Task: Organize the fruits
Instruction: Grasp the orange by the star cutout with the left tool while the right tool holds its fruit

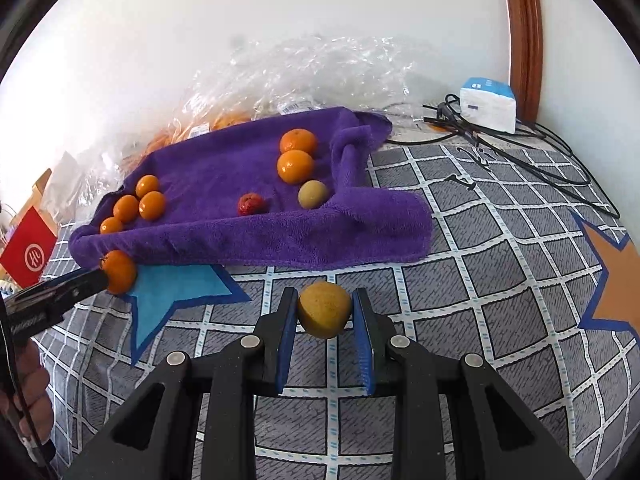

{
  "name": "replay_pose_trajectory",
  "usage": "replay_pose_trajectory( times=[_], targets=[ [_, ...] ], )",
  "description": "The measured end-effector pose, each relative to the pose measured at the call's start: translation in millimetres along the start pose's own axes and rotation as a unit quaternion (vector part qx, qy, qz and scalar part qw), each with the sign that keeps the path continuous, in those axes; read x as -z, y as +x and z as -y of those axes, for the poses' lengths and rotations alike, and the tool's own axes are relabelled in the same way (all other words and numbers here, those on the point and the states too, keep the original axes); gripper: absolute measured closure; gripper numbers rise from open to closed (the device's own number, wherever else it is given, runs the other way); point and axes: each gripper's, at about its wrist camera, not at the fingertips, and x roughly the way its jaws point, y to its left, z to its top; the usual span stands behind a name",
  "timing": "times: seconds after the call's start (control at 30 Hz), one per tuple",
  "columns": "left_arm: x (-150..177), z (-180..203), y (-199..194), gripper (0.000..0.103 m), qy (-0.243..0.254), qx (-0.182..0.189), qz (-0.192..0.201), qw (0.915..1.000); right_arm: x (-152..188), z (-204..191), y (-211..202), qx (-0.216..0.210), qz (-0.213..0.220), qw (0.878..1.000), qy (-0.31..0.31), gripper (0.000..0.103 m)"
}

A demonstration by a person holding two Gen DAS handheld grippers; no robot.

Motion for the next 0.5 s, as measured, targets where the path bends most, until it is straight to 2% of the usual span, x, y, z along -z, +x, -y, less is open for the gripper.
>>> replay_pose_trajectory(
  times=[0.17, 0.27, 0.3, 0.37, 0.5],
  targets=[
    [2, 4, 14, 0.054, 0.006, 0.003, 0.000, 1.0000, 0, -7, 2, 0.003, 0.000, 1.000, -0.017, 0.076],
    [3, 7, 22, 0.054, 0.004, -0.012, -0.004, 0.9999, 0, -8, 4, 0.005, -0.005, 1.000, -0.020, 0.076],
    [2, 7, 23, 0.055, 0.006, -0.021, -0.003, 0.9998, 0, -8, 5, 0.005, -0.007, 1.000, -0.019, 0.076],
    [0, 6, 20, 0.064, 0.001, -0.014, 0.003, 0.9999, 0, -7, 5, 0.004, -0.007, 1.000, -0.018, 0.076],
    [-2, 2, 10, 0.064, -0.011, -0.018, 0.003, 0.9998, -1, -7, 5, -0.001, -0.004, 1.000, -0.015, 0.076]
  ],
)
